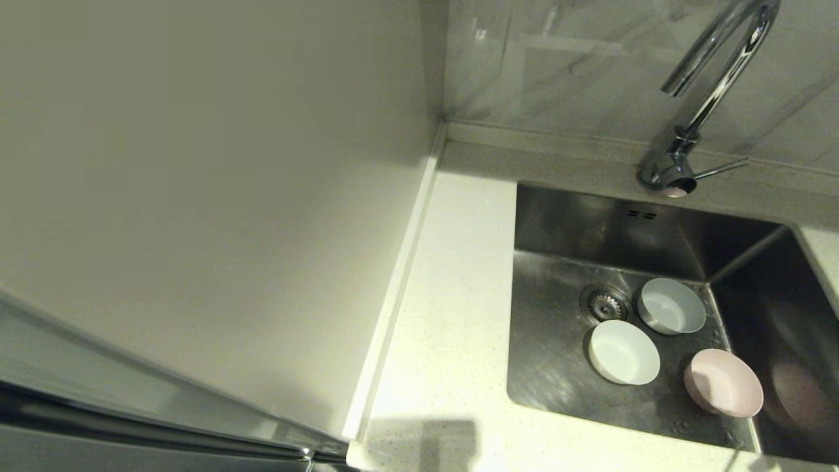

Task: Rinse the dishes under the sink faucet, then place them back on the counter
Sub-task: Put a bowl back to the table from the sink

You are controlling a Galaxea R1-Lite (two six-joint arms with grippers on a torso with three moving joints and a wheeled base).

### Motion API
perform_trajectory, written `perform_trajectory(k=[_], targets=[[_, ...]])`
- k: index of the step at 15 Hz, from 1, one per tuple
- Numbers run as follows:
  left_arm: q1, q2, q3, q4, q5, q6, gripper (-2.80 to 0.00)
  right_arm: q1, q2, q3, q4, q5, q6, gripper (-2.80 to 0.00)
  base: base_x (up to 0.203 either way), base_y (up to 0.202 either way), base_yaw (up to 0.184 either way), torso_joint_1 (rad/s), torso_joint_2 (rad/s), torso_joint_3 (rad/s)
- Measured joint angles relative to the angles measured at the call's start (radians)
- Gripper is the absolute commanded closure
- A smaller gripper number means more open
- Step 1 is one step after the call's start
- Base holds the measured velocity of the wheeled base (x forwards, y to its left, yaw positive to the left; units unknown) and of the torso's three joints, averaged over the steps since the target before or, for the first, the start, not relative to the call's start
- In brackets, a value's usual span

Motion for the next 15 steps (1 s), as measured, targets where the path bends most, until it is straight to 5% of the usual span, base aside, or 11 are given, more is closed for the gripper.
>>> perform_trajectory(k=[4,15], targets=[[0.0,0.0,0.0,0.0,0.0,0.0,0.0,-0.001,-0.086,-0.044,0.203,-0.01,-0.187,0.0,0.0,0.0,0.0,0.0,0.0,0.0],[0.0,0.0,0.0,0.0,0.0,0.0,0.0,-0.001,0.059,-0.176,0.202,0.005,-0.186,0.0,0.0,0.0,0.0,0.0,0.0,0.0]])
